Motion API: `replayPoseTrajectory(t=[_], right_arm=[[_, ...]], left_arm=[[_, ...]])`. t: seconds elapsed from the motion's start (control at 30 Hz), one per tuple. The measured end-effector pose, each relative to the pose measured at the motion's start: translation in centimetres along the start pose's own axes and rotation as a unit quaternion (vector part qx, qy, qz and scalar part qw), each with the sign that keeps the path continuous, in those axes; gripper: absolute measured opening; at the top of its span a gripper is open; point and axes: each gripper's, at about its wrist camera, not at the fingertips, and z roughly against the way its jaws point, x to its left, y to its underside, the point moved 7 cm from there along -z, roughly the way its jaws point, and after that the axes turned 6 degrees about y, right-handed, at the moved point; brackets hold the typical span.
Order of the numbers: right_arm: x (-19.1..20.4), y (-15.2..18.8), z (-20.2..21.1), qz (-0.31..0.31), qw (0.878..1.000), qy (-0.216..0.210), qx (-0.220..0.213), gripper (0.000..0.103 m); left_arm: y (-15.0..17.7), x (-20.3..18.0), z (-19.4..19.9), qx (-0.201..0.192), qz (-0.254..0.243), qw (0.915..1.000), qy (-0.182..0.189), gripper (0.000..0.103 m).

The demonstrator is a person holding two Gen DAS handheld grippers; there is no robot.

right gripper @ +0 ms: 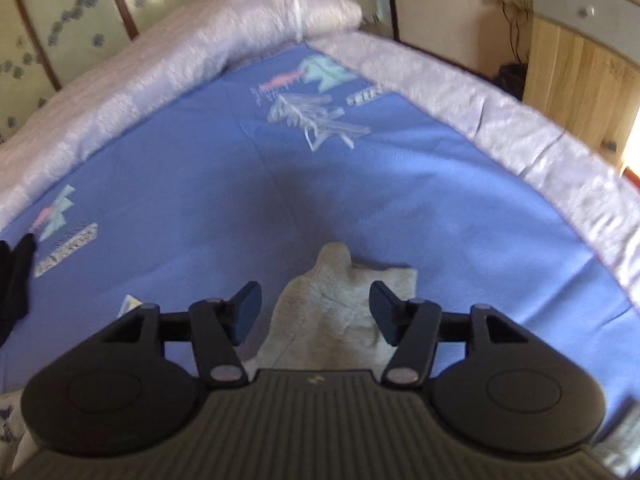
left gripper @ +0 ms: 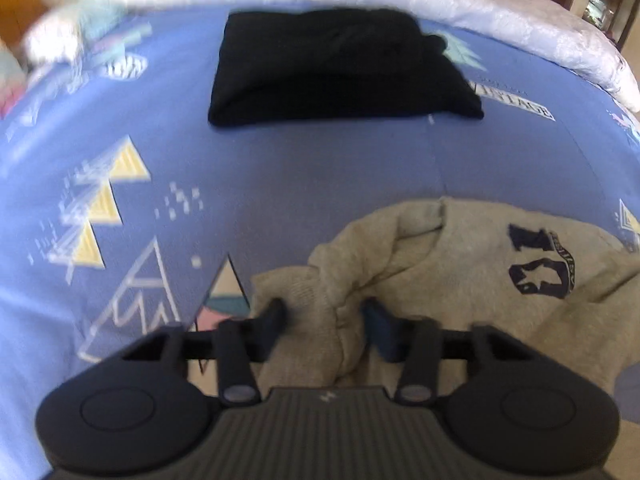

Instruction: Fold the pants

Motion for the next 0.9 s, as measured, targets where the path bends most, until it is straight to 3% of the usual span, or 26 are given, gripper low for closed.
replayPoseTrajectory(t=[0.07, 0.1, 0.2, 0.3, 0.37, 0.43, 0.47, 0.53, 0.57, 0.63, 0.73, 0.8, 0.9], right_arm=[[0.5, 1.1, -2.2, 0.006, 0.999, 0.015, 0.04, 0.017], [0.8, 1.1, -2.2, 0.019, 0.999, 0.031, 0.028, 0.005], [0.7, -1.1, 1.2, -0.026, 0.997, 0.004, -0.077, 0.005], [0.3, -4.1, 4.2, -0.091, 0.981, -0.041, -0.165, 0.005], [1.5, -5.5, 3.6, -0.111, 0.979, -0.057, -0.163, 0.005], [3.2, -6.1, 2.2, -0.117, 0.979, -0.04, -0.164, 0.01], [4.2, -6.0, 1.2, -0.105, 0.981, -0.024, -0.161, 0.013], [5.7, -5.1, -1.1, -0.057, 0.992, 0.01, -0.113, 0.059], [5.8, -4.5, -1.2, -0.048, 0.993, 0.015, -0.107, 0.057], [5.1, -3.4, 0.1, -0.059, 0.99, -0.02, -0.129, 0.057], [1.7, -2.8, 1.3, -0.09, 0.986, -0.032, -0.138, 0.055], [-0.3, -2.4, 1.3, -0.112, 0.986, -0.03, -0.123, 0.049], [-1.2, -1.7, 0.2, -0.131, 0.986, -0.041, -0.092, 0.047]], left_arm=[[-0.2, 0.3, 1.8, -0.02, -0.008, 0.9998, 0.001, 0.015], [-0.4, 1.1, 3.5, -0.039, 0.001, 0.9992, -0.005, 0.015], [-0.9, 4.9, 9.2, -0.103, 0.062, 0.9928, 0.002, 0.014], [-1.3, 8.8, 12.1, -0.144, 0.097, 0.9838, -0.044, 0.014], [-1.5, 10.3, 11.0, -0.126, 0.128, 0.9824, -0.051, 0.014], [-1.3, 11.0, 8.4, -0.098, 0.15, 0.9826, -0.047, 0.021], [-0.8, 11.1, 6.5, -0.076, 0.145, 0.9844, -0.065, 0.025], [0.6, 11.8, 4.0, -0.035, 0.137, 0.985, -0.099, 0.046], [1.2, 12.0, 3.7, -0.031, 0.138, 0.9849, -0.1, 0.051], [1.8, 12.1, 4.9, -0.046, 0.143, 0.9839, -0.098, 0.056], [3.4, 12.3, 7.9, -0.061, 0.161, 0.983, -0.064, 0.06], [4.2, 12.5, 9.9, -0.076, 0.168, 0.9816, -0.05, 0.062], [6.3, 12.3, 12.4, -0.08, 0.17, 0.9816, -0.033, 0.064]])
